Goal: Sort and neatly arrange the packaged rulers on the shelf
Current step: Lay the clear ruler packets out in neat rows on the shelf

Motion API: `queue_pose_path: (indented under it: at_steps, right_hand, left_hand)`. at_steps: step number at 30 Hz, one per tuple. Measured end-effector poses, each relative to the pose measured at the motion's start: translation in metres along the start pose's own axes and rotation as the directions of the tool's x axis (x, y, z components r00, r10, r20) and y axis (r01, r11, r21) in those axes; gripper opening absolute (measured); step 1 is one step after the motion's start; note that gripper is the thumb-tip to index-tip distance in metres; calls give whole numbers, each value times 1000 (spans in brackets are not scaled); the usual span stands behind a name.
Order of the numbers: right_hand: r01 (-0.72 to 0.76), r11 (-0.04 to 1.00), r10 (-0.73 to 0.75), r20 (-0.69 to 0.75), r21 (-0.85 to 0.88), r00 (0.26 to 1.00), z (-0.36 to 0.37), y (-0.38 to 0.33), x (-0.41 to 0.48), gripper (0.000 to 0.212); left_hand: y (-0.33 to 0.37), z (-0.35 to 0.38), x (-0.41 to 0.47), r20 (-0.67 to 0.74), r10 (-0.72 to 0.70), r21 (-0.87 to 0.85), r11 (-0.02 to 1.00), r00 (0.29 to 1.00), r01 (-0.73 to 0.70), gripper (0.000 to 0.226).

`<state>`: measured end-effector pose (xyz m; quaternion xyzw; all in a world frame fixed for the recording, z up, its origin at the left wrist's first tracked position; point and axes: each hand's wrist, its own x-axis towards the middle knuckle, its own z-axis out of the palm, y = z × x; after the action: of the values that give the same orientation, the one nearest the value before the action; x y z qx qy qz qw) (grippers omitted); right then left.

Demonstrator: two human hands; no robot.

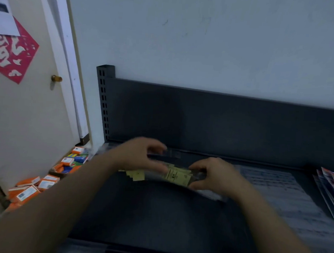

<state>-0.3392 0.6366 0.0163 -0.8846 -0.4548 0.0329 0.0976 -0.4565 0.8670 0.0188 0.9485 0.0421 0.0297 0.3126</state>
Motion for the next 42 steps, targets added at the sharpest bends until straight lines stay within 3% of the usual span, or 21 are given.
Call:
queue_pose_path:
  at_steps: [2, 4, 6, 11, 15, 18, 20, 23, 26, 30, 33, 37, 40, 42]
  right_hand:
    - [-35, 998, 33, -36, -58, 999, 0, 0, -5, 47]
    - [-84, 993, 79, -58, -88, 995, -1, 6, -12, 43]
    - [-124, 990, 117, -95, -74, 989, 4, 13, -18, 44]
    - [-70, 975, 87, -77, 209, 993, 31, 8, -27, 46]
    - [-29, 987, 48, -122, 155, 991, 25, 9, -29, 38]
    - [-83, 993, 88, -60, 82, 994, 27, 13, -33, 48]
    - [-151, 961, 169, -60, 232, 984, 34, 17, -37, 48]
    - [-257, 903, 318, -134, 345, 939, 42, 19, -36, 52]
    - [-342, 865, 414, -138, 366, 900, 45, 16, -33, 50]
    - [-326, 839, 440, -190, 436, 878, 44, 16, -26, 45]
    - [-265, 769, 401, -117, 582, 909, 49, 8, -20, 47]
    - [-223, 797, 345, -119, 561, 931, 53, 5, -18, 57]
    - [-192, 867, 263, -95, 460, 960, 50, 10, -18, 38]
    - [-176, 850, 232, -55, 496, 971, 45, 16, -16, 26]
  left_hand:
    - [1, 15, -2, 58, -33, 272, 962, 998, 16, 67]
    - [-8, 21, -4, 28, -48, 365, 930, 998, 35, 55]
    - [-12, 23, -8, 17, -71, 367, 928, 997, 60, 44]
    - [-4, 35, -15, 52, -13, 339, 941, 999, -6, 36]
    - [-1, 36, -20, 29, 82, 381, 920, 996, -87, 38]
    - [-10, 37, -29, -27, 10, 438, 899, 1000, 3, 52]
    - [-20, 38, -37, -121, -109, 308, 941, 987, 141, 62]
    - [-25, 40, -42, -215, -228, -12, 973, 949, 231, 53]
    - [-25, 37, -39, -223, -305, -142, 950, 926, 279, 46]
    - [-24, 30, -37, -267, -383, -287, 908, 884, 307, 41]
    - [-18, 37, -34, -280, -371, -296, 911, 886, 288, 46]
    - [-16, 44, -32, -261, -310, -251, 936, 914, 246, 51]
    - [-20, 46, -33, -262, -264, -202, 956, 928, 215, 45]
    - [-23, 48, -30, -279, -245, -189, 962, 928, 197, 39]
